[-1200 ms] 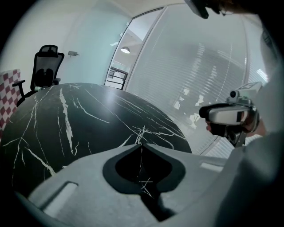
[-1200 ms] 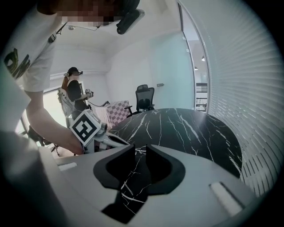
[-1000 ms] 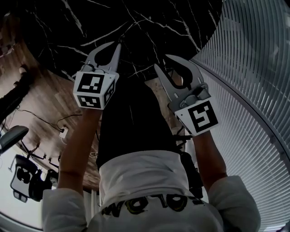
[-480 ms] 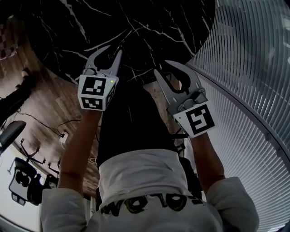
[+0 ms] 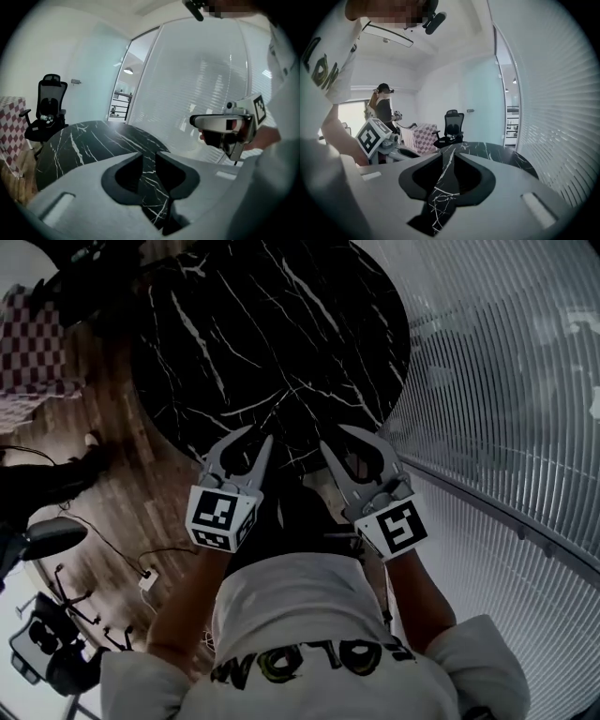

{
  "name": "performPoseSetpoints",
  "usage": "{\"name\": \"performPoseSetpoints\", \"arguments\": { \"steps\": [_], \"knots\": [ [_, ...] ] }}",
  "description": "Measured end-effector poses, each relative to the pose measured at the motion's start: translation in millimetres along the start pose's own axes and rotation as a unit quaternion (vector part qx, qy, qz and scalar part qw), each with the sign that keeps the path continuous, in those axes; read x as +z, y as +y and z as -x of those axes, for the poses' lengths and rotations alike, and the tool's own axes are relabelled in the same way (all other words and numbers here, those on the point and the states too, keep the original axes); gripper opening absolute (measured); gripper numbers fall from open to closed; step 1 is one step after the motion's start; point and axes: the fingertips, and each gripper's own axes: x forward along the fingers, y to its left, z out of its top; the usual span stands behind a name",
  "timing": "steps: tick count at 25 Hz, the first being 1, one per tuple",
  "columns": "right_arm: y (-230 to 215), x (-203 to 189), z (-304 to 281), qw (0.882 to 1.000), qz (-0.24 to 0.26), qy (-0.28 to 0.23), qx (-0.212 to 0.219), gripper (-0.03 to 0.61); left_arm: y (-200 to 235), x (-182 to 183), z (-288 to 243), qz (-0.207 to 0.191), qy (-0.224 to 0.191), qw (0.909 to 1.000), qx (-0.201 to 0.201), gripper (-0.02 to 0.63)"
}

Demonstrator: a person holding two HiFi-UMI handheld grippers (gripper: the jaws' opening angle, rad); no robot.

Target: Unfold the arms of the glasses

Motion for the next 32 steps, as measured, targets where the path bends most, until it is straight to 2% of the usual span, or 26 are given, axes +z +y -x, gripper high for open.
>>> {"name": "performPoseSetpoints", "arguments": {
  "steps": [6, 12, 18, 22, 32],
  "knots": [
    [5, 60, 24, 0.999, -0.002, -0.038, -0.008, 0.078, -30, 63, 36, 0.032, -0.061, 0.9973, -0.026, 0.071],
    [11, 94, 39, 0.998, -0.010, -0.064, -0.003, 0.078, -53, 115, 60, 0.020, -0.108, 0.9932, -0.038, 0.054],
    [22, 123, 48, 0.996, -0.012, -0.088, 0.007, 0.067, -74, 153, 81, 0.012, -0.138, 0.9888, -0.057, 0.034],
    [28, 135, 50, 0.994, -0.014, -0.105, 0.018, 0.066, -81, 167, 83, 0.008, -0.150, 0.9870, -0.058, 0.011],
    [24, 146, 48, 0.994, 0.005, -0.113, 0.013, 0.028, -83, 175, 79, -0.010, -0.161, 0.9851, -0.060, 0.005]
  ]
}}
